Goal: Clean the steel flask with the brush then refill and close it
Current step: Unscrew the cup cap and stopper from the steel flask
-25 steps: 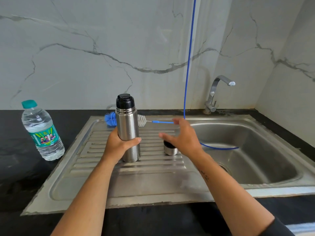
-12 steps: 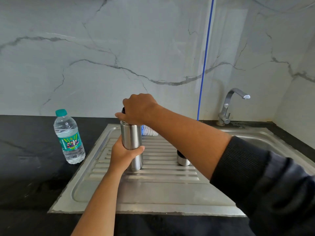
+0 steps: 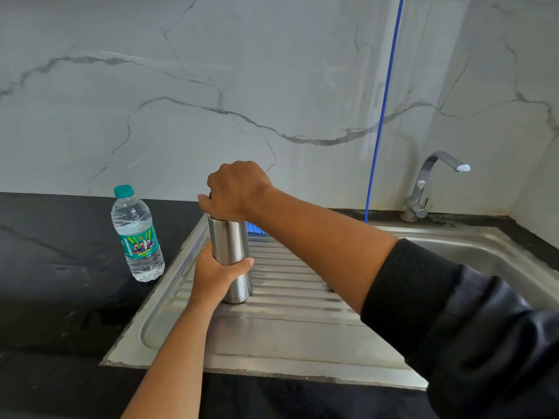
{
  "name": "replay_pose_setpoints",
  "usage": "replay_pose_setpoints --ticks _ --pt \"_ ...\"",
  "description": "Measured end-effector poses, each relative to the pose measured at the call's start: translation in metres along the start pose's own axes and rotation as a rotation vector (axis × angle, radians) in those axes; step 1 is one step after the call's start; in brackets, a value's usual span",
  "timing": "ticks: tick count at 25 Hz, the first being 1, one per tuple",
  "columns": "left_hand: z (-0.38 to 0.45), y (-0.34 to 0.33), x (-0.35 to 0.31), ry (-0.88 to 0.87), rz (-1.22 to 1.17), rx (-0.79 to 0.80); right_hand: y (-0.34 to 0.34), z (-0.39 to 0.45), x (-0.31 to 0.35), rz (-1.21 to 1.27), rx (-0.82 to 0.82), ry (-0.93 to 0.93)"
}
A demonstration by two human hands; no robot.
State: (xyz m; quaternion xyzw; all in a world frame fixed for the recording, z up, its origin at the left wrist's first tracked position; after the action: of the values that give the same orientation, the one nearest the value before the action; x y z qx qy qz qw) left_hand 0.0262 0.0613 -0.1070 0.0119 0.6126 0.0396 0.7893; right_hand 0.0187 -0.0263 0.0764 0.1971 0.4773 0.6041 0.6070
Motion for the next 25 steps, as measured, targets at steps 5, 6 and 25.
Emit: replay_pose_setpoints --ticks 5,6,25 --pt "0.005 0.001 0.005 0.018 -0.003 0.039 -0.014 0.001 -0.010 0.066 -0.123 0.080" --pt "0.005 0.002 0.005 0.017 -0.001 0.042 -0.017 0.002 -0.011 0.078 -0.135 0.109" --pt "0.004 0.000 0.007 0.034 -0.031 0.056 0.009 0.015 0.007 -0.227 0.107 0.031"
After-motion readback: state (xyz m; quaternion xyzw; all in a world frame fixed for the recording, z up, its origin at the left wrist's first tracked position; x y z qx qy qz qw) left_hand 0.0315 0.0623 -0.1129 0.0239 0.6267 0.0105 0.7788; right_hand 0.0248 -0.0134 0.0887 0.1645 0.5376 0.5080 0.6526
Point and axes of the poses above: each hand's wrist, its own z-axis towards the middle knuckle, its own y-axis out of the back of the hand, x = y × z, the point moved 2 cm from there along z, towards the middle knuckle, and after that the axes turned 7 degrees about -x, right-handed, at the moved point
